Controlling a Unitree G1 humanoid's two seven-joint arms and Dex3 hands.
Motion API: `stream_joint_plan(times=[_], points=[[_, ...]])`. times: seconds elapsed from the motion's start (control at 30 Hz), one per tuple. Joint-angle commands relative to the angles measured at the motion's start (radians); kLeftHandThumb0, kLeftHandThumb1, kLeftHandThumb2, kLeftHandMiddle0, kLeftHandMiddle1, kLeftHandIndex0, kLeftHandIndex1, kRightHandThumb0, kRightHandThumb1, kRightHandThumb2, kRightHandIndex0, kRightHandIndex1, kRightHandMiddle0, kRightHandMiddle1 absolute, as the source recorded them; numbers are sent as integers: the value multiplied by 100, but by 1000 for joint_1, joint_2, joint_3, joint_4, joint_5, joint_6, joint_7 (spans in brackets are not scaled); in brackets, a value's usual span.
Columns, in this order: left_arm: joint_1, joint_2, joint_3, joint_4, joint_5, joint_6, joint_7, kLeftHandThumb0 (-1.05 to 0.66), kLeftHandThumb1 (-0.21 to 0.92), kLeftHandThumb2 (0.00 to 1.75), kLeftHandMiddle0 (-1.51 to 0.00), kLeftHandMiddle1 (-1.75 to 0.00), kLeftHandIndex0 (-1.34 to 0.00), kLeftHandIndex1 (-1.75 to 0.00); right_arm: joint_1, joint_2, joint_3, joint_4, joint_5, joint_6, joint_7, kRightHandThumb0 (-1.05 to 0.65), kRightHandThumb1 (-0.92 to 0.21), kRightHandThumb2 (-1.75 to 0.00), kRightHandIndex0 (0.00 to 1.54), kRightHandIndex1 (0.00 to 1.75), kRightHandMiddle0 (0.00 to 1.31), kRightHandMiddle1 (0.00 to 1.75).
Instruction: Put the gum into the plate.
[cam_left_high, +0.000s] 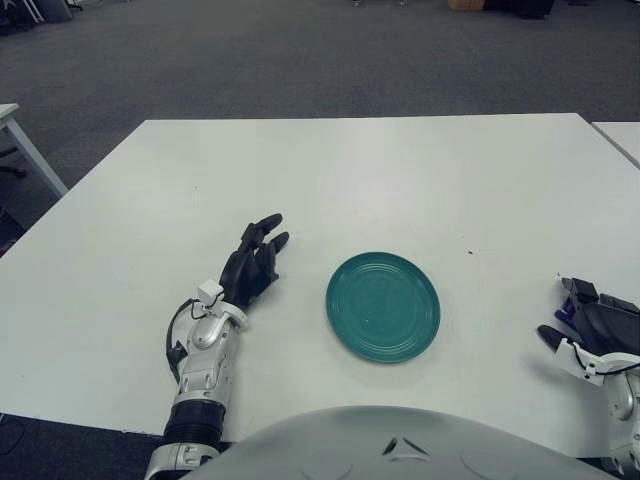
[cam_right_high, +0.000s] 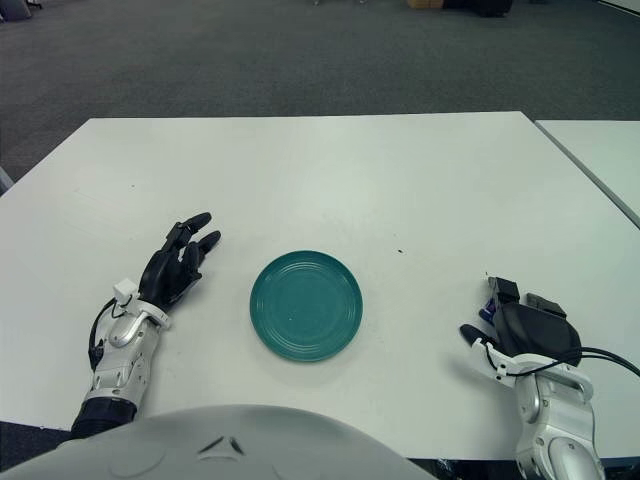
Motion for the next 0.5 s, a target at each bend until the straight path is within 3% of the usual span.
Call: stream_joint_plan(times=[0.0, 0.47], points=[[32, 4, -5, 19, 1, 40, 1, -86, 92, 73, -18, -49, 0, -76, 86, 57, 54, 47, 15, 18, -15, -105, -92, -79, 26, 2, 0, 49], [28, 13, 1, 28, 8, 21, 4, -86, 92, 74, -21, -50, 0, -78, 50, 32, 115, 109, 32, 72, -73, -105, -92, -78, 28, 2, 0, 54]])
